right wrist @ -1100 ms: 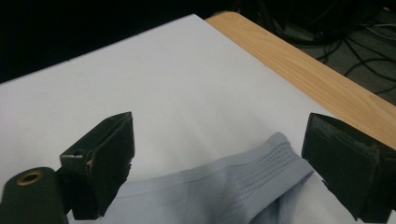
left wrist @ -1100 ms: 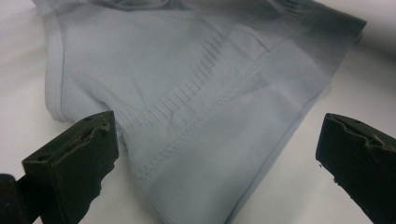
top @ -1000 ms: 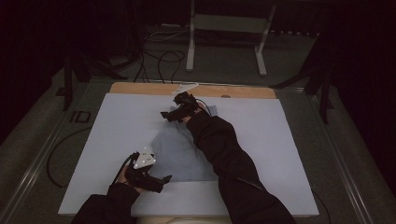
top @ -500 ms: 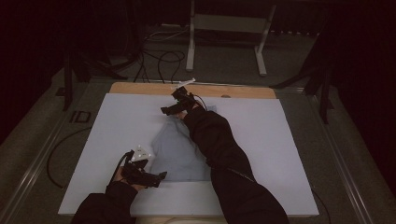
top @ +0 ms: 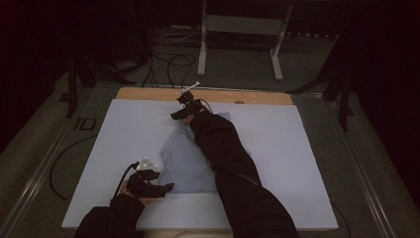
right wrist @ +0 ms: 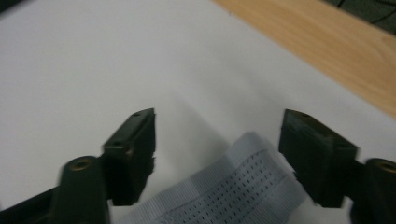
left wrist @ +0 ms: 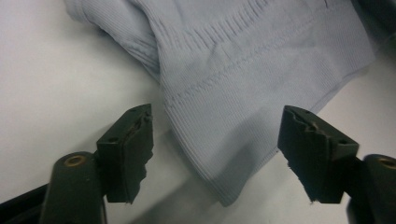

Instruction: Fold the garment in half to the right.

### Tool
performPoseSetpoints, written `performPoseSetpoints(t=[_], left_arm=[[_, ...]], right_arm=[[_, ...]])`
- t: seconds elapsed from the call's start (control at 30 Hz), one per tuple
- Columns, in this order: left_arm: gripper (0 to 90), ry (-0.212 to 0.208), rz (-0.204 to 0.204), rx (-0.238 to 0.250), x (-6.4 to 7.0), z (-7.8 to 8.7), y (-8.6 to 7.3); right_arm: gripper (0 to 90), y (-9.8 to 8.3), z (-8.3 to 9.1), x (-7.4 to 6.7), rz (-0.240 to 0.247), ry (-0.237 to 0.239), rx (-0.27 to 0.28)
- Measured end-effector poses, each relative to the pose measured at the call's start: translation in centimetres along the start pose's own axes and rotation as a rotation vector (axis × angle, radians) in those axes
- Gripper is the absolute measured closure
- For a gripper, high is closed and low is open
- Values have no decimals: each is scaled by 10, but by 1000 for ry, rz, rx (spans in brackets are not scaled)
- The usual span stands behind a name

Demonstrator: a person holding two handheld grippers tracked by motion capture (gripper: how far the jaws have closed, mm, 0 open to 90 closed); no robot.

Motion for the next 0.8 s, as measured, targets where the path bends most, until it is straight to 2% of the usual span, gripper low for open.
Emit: performPoseSetpoints(t=[0.17, 0.2, 0.3, 0.33, 0.37, 0.4, 0.43, 0.5, 0.53, 0.57, 0.6, 0.7, 0.73, 0.77, 0.8], left_arm=[[343, 2, -12, 8, 2, -2, 0], [365, 10, -10, 3, 1, -2, -1], [437, 9, -6, -7, 0, -3, -2], [467, -16, -1, -18, 2, -4, -4], [473, -16, -1, -18, 2, -4, -4], [488, -23, -25, -20, 5, -5, -5], [496, -23, -25, -20, 5, -5, -5], [530, -25, -33, -19, 7, -6, -5], [561, -27, -35, -22, 7, -7, -4], [575, -27, -35, -22, 7, -7, -4], [625, -28, -33, -24, 6, -8, -4], [728, -35, -25, -24, 6, -8, -4], [748, -42, -27, -27, 7, -8, -4], [789, -42, -27, -27, 7, -8, -4], [830, -45, -27, -27, 8, -8, -3]], right_arm=[[312, -7, -10, 3, -2, -26, -44], [352, -11, -14, 4, 16, -50, -82], [393, -14, -17, 6, 45, -73, -113], [459, -17, -19, 7, 51, -86, -130], [459, -17, -19, 7, 51, -86, -130], [513, -18, -19, 8, 61, -106, -145], [546, -18, -19, 10, 65, -112, -151], [566, -20, -19, 10, 63, -119, -163], [610, -21, -19, 11, 87, -130, -177], [610, -21, -19, 11, 87, -130, -177], [666, -20, -18, 11, 90, -139, -188], [718, -20, -18, 11, 90, -140, -189], [808, -20, -18, 10, 109, -133, -193], [808, -20, -18, 10, 109, -133, -193], [857, -19, -16, 9, 102, -128, -193]])
Point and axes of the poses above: each handheld gripper's, and its own axes: z roughly backward along the jaws, y roughly out of its top, x roughly to its right, the point moved 9 cm from there along -z, roughly forward along the jaws, and after that the axes turned 6 degrees about y, right-handed, at the moved point
